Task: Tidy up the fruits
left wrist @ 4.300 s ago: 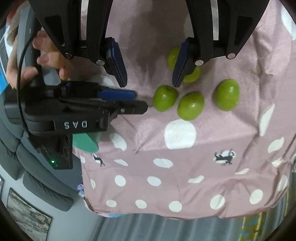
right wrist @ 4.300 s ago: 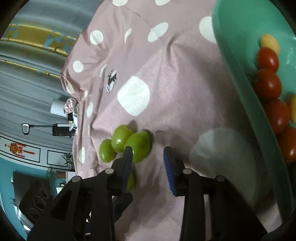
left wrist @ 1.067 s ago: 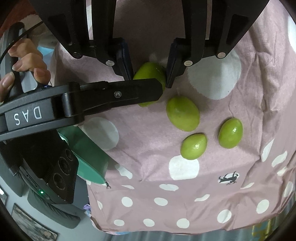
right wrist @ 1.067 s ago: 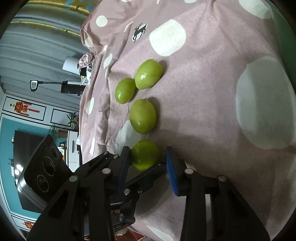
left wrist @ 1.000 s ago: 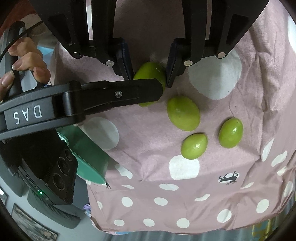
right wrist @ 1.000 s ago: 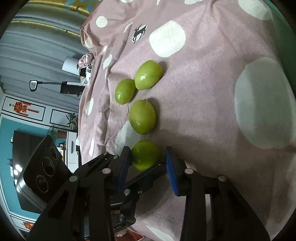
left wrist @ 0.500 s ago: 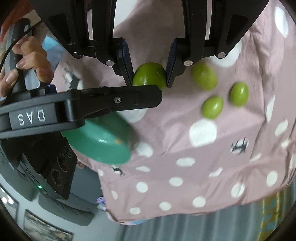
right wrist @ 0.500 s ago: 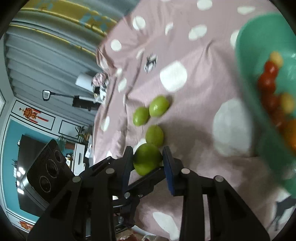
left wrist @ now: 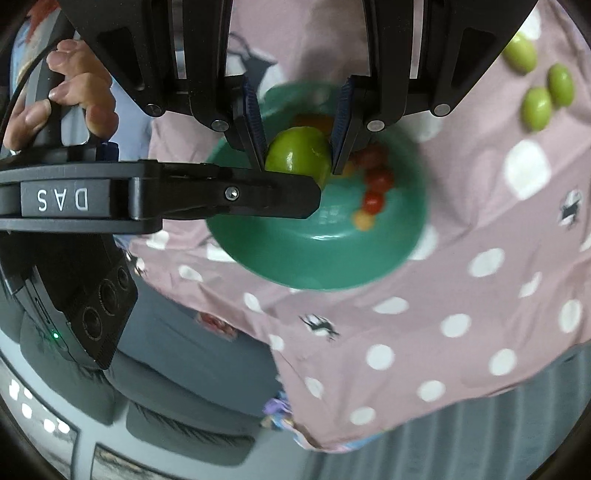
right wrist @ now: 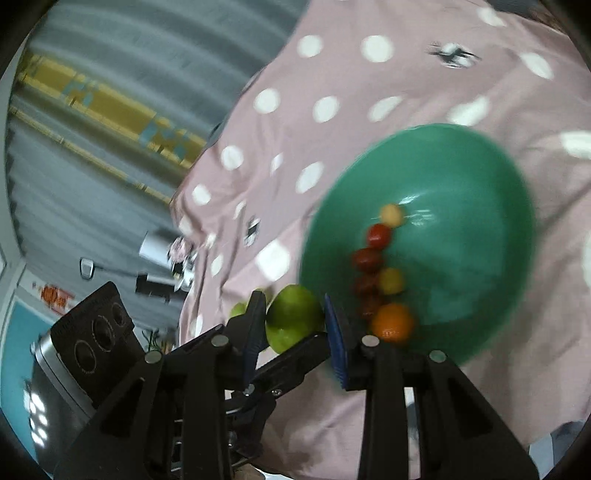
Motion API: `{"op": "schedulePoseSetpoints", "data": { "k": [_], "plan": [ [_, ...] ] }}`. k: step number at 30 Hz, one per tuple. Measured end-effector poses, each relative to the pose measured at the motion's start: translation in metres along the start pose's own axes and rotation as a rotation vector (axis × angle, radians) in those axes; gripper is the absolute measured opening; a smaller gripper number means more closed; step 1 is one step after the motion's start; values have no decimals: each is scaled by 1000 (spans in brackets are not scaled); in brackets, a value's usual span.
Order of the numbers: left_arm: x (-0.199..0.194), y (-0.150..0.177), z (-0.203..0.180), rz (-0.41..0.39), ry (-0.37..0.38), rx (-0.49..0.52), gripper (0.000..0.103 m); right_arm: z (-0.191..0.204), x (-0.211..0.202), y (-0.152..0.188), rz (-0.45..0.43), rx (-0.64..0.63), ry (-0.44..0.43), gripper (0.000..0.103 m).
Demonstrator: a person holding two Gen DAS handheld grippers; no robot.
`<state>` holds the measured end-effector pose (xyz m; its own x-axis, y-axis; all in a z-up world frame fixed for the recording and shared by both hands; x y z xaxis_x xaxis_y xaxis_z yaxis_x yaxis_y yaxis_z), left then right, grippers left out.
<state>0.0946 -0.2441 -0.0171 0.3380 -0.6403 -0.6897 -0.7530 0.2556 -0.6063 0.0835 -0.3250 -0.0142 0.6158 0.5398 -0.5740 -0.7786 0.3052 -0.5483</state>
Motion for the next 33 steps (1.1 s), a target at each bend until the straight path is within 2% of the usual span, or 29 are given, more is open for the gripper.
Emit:
{"op": "schedulePoseSetpoints", "data": {
  "k": [4, 8, 9, 12, 13, 14, 15, 16, 17, 18, 21, 23, 26, 29, 31, 33],
  "plan": [
    [18, 9, -20, 27, -10, 42, 34, -24, -14, 6, 13, 47, 26, 33],
    [32, 11, -29, 43, -13, 20, 34, -36, -24, 10, 12, 48, 74, 34],
    [36, 10, -29, 46, -28, 2, 34, -41, -24, 12, 15, 64, 78, 32],
    [40, 5, -25, 20, -87, -37, 34, -48, -30, 13, -3, 102, 55, 33],
    [38, 4, -22, 17, -100, -57, 36, -46, -33, 13, -3, 99, 50, 38],
    [38, 3, -20, 22, -106, -81, 40, -43, -36, 13, 0, 87, 51, 47],
    [36, 4, -16, 29, -107, -101, 51, -40, -40, 13, 1, 73, 54, 54],
    [32, 5, -13, 32, -107, -121, 60, -36, -44, 13, -5, 61, 57, 56],
    [26, 6, -7, 25, -107, -153, 65, -35, -47, 13, -12, 61, 56, 61],
    [21, 7, -5, 16, -106, -167, 70, -34, -50, 13, -19, 68, 53, 70],
    [-1, 13, 10, -38, -115, -204, 81, -30, -59, 12, -52, 81, 66, 83],
    [-16, 20, 24, -67, -149, -207, 81, -30, -60, 11, -55, 78, 91, 84],
    [-29, 31, 41, -65, -196, -205, 81, -28, -55, 12, -50, 87, 109, 98],
    [-53, 50, 70, -95, -226, -247, 81, -24, -45, 13, -46, 115, 115, 100],
    [-65, 57, 83, -111, -222, -286, 81, -18, -40, 12, -42, 93, 151, 102],
    [-84, 63, 101, -164, -222, -344, 81, -7, -33, 13, -34, 67, 159, 102]
  ]
}}
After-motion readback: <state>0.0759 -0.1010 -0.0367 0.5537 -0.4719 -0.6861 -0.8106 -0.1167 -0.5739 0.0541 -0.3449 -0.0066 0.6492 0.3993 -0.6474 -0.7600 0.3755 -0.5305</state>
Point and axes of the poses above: each gripper's, at about its wrist camera, not at the fingertips, and x roughly the way its jaws point, z to its left, y to its underside, the point moved 7 cm from there along x, roughly the way its jaws point, and after that the axes turned 13 degrees about -x, right-handed, at the moved point
